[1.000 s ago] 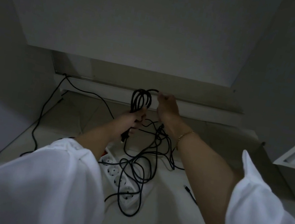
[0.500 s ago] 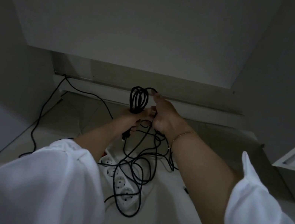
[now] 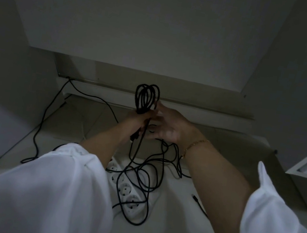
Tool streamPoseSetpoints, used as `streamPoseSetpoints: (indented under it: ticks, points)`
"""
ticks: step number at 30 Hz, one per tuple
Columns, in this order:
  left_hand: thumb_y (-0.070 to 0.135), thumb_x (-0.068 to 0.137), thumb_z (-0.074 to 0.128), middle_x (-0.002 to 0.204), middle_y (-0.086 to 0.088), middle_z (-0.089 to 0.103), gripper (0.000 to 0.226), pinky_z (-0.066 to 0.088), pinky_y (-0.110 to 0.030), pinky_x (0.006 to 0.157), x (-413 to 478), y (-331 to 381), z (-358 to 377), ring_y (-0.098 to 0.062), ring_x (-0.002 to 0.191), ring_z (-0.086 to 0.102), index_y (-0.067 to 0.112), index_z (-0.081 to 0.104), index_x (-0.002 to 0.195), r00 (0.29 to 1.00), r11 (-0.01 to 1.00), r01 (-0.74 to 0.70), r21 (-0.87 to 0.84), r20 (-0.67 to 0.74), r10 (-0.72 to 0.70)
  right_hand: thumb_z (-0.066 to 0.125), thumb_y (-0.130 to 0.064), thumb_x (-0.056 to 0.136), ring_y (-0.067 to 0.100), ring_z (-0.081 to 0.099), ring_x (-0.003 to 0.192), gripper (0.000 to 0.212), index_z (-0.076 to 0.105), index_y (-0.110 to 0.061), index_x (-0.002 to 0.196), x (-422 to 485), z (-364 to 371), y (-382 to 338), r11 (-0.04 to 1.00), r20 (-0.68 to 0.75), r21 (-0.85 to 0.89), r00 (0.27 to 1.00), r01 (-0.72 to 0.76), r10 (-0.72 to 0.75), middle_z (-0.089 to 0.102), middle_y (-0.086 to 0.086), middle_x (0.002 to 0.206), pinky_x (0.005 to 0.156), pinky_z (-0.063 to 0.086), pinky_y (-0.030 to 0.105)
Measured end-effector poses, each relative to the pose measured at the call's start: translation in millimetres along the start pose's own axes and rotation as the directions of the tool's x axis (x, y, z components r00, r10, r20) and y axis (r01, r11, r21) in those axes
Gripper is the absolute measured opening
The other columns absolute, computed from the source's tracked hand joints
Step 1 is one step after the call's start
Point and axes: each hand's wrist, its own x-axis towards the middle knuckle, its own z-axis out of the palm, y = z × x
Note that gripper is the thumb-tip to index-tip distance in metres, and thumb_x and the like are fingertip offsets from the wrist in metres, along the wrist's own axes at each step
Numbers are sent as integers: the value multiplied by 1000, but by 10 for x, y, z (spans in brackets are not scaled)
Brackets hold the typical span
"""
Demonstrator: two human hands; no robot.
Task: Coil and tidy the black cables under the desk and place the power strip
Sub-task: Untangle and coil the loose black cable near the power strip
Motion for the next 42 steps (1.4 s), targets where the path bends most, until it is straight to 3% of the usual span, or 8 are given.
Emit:
streamPoseSetpoints:
  ticks: [7,11,16,23,26,30,32,42]
  points:
    - [33,94,54,64,1,53,20,48,-24,57,95,21,-122,-12,58,55,20,61,81,983,989,-80,-124,-174,57,35,-51,96,25,56,117,53,41,-17,137,-11,-16,96,937,87,-343,992,-60,96,53,17,135,90,47,34]
    - [27,97,49,61,-2,42,21,42,-14,38,84,23,-136,-3,35,49,18,54,79,975,990,-106,-95,-207,85,38,-37,99,11,61,85,33,54,-12,113,-32,-17,126,890,102,-451,987,-68,127,64,5,102,70,44,20]
    - [20,97,48,63,0,44,14,39,-11,38,77,29,-127,1,39,49,14,55,87,982,991,-111,-74,-162,98,45,-33,97,5,50,60,20,54,-18,88,-7,68,125,852,190,-521,968,-42,164,50,-3,74,55,42,15]
    - [24,94,56,50,4,34,14,26,-13,33,112,-10,-300,-4,32,27,19,54,80,999,1000,-2,-26,-47,0,63,-37,87,6,29,42,24,53,-18,98,-27,56,69,606,30,-785,970,-127,243,36,-7,59,48,28,17]
    - [26,93,57,62,3,37,13,27,-14,34,84,-55,-424,-4,38,30,21,54,82,997,993,70,95,-50,-65,65,-31,86,9,28,56,18,53,-18,81,-87,-6,20,507,-5,-856,981,-103,192,36,-5,68,52,29,18]
    - [29,95,53,55,3,40,26,24,-13,33,-1,-110,-538,-3,35,29,16,49,74,987,963,153,221,8,-159,68,-31,83,10,38,59,23,61,-14,96,-120,-170,-40,551,-35,-834,999,-40,20,43,-4,69,50,31,20]
    - [32,94,54,52,4,43,27,25,-13,36,-37,-146,-561,-4,39,32,15,49,73,981,937,187,296,-7,-194,69,-29,83,10,39,58,15,62,-16,83,-137,-255,-57,622,-23,-781,992,58,-122,46,-3,67,48,30,19]
    - [44,95,46,41,6,47,31,31,-15,36,-74,-67,-197,-5,35,38,17,56,83,962,916,178,359,133,-239,76,-28,75,0,45,64,27,53,-20,66,34,-219,-50,660,-180,-697,823,279,-538,50,-11,70,54,37,16]
